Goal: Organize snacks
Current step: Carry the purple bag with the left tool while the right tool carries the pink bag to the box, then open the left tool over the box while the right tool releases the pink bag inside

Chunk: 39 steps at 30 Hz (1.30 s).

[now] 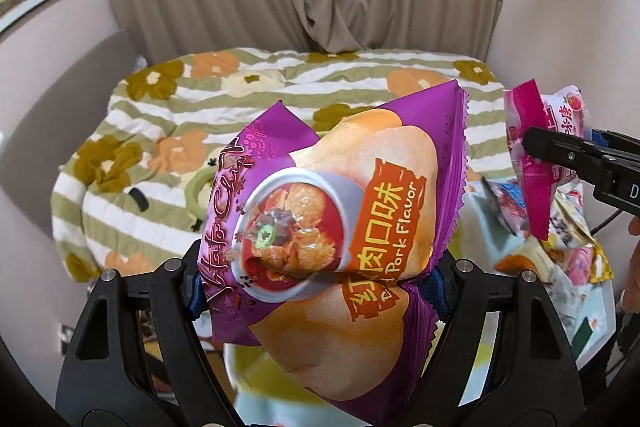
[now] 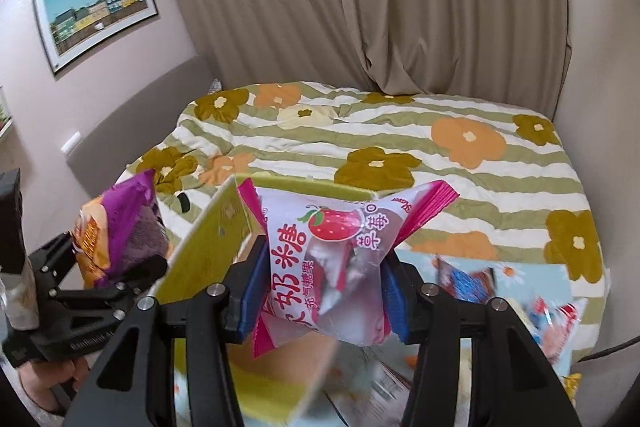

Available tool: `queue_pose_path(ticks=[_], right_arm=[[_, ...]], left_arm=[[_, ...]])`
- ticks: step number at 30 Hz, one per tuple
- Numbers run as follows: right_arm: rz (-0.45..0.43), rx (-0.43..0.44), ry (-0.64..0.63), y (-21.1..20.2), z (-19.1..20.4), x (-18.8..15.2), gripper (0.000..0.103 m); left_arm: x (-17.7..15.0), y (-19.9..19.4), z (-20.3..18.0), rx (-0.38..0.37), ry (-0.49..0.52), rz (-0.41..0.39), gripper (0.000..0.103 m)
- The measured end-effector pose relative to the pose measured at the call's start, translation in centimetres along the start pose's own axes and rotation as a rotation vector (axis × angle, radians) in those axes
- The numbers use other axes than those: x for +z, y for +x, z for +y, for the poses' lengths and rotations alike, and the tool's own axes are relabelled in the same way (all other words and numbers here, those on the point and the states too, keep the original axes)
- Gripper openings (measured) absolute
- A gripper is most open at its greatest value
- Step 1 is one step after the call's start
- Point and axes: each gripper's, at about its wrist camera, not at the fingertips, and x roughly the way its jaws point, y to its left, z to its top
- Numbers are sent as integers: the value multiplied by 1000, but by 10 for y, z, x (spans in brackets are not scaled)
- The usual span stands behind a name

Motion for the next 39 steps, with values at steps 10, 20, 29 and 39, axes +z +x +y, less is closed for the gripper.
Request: queue_pose_path(ticks=[10, 20, 29, 39], right_arm=[[95, -103, 120, 88, 7, 30, 47], [143, -146, 169, 109, 4, 25, 48], [184, -102, 117, 111, 11, 17, 48], [252, -21, 51, 142, 21, 21, 48]], left_arm=[[29, 111, 18, -71, 72, 123, 79], [19, 146, 24, -70, 88, 179, 95], [1, 109, 38, -19, 5, 180, 95], [-19, 78, 52, 10, -82, 177, 95]])
